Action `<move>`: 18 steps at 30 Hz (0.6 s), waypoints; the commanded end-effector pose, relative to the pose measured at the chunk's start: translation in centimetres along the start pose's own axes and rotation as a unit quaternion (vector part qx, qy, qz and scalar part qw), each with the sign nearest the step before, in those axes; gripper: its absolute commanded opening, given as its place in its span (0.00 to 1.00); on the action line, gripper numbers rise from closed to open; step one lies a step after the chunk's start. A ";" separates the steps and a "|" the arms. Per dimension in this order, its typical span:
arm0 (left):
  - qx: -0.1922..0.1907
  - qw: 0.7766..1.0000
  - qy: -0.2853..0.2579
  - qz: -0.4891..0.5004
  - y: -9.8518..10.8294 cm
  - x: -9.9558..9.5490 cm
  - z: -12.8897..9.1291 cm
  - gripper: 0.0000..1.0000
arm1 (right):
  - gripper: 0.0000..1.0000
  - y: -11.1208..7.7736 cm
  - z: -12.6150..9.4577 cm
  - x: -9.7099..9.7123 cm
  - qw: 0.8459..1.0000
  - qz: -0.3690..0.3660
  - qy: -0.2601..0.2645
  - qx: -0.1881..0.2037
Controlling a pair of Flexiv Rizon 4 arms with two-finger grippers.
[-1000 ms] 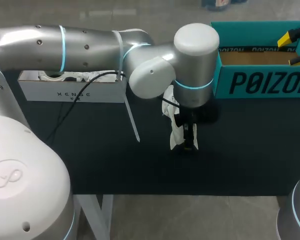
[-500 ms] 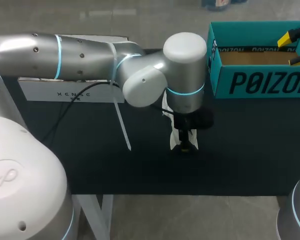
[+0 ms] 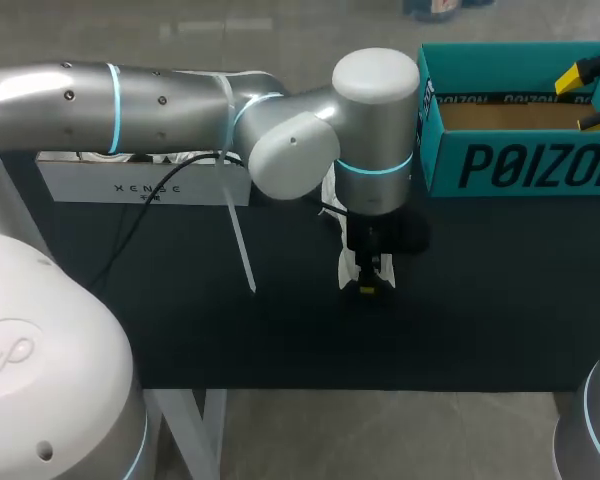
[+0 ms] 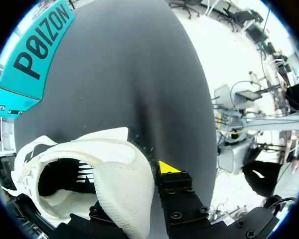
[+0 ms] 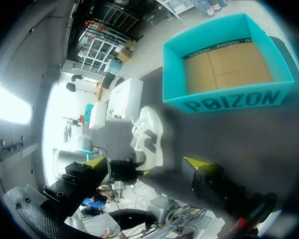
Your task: Take the shoe out of the shoebox, open the shoe tongue, remove and reinsert the insole, then place the shoe into the shoebox
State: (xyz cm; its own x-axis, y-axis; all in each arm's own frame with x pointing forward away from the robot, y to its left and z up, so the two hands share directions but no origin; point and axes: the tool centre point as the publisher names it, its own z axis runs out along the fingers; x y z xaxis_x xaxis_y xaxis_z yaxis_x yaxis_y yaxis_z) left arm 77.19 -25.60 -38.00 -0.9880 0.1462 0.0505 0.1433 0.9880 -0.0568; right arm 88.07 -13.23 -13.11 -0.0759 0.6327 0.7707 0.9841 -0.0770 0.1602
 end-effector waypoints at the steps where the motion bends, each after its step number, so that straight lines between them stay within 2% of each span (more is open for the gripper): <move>1: 0.001 1.000 -0.002 0.029 1.2 0.8 -2.7 0.00 | 1.00 0.0 0.0 0.0 1.000 0.000 -0.001 0.000; 6: -0.037 0.986 0.038 0.158 2.7 -0.1 -5.0 0.00 | 1.00 0.0 0.0 0.0 1.000 0.000 -0.001 0.000; 7: -0.052 0.974 0.046 0.216 3.0 -0.5 -5.5 0.00 | 1.00 0.0 0.0 0.0 1.000 0.000 -0.001 0.000; 8: -0.050 0.955 0.052 0.289 3.0 -0.8 -5.9 0.00 | 1.00 0.0 0.0 0.0 1.000 0.000 -0.001 0.000; 18: -0.050 0.955 0.052 0.289 3.0 -0.8 -5.9 0.00 | 1.00 0.0 0.0 0.0 1.000 0.000 -0.001 0.000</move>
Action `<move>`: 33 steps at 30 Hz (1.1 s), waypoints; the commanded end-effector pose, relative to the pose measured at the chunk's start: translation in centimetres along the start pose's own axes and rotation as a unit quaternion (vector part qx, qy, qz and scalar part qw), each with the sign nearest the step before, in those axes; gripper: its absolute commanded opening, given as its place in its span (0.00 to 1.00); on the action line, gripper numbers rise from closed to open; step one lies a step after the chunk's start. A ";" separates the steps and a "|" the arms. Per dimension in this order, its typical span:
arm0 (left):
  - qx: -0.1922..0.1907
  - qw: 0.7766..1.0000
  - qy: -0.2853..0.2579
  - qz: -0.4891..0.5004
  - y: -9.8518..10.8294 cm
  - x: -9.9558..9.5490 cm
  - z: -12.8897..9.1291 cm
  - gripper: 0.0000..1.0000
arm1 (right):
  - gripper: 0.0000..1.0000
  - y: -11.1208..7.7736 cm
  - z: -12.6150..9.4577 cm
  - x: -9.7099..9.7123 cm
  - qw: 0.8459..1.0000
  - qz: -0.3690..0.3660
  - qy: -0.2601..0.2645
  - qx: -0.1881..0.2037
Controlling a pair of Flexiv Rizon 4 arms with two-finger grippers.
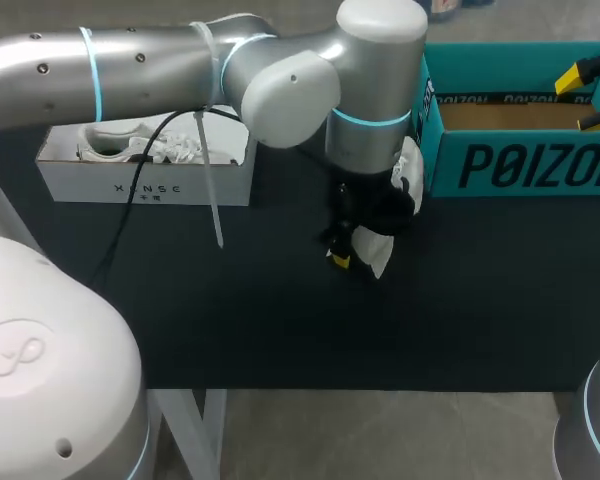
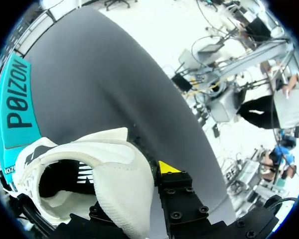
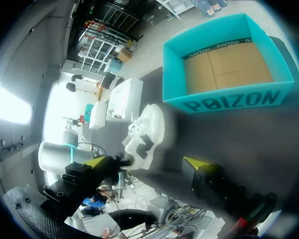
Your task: Take the shoe out of the shoebox, open the shoe tongue, remove and reinsert the insole, then place the shoe into the shoebox
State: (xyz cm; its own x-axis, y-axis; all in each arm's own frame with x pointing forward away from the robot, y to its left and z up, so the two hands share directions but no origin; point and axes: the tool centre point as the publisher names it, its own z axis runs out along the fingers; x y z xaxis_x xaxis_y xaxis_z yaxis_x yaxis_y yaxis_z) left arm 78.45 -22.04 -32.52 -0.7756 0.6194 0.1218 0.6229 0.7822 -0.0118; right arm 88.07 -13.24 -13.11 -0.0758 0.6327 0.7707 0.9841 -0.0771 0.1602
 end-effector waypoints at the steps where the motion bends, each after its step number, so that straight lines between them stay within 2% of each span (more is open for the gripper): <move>1: -0.005 0.999 0.009 0.032 -0.2 -0.5 -0.2 0.00 | 1.00 0.0 0.0 0.0 1.000 0.000 -0.001 0.000; 14: -0.005 0.999 0.009 0.032 -0.2 -0.5 -0.2 0.00 | 1.00 0.0 0.0 0.0 1.000 0.000 -0.001 0.000; 18: -0.014 0.998 0.015 0.057 2.3 0.4 -1.4 0.00 | 1.00 0.0 0.0 0.0 1.000 0.000 -0.001 0.000; 24: -0.020 0.990 0.028 0.136 7.5 1.5 -4.1 0.00 | 1.00 0.0 0.0 0.0 1.000 0.000 -0.001 0.000; 29: 0.017 0.959 0.051 0.277 12.2 2.5 -6.6 0.00 | 1.00 0.0 0.0 0.0 1.000 0.000 -0.001 0.000; 30: 0.031 0.954 0.063 0.290 12.8 2.6 -7.1 0.00 | 1.00 0.0 0.0 0.0 1.000 0.000 -0.001 0.000; 33: 0.031 0.954 0.063 0.290 12.8 2.6 -7.1 0.00 | 1.00 0.0 0.0 0.0 1.000 0.000 -0.001 0.000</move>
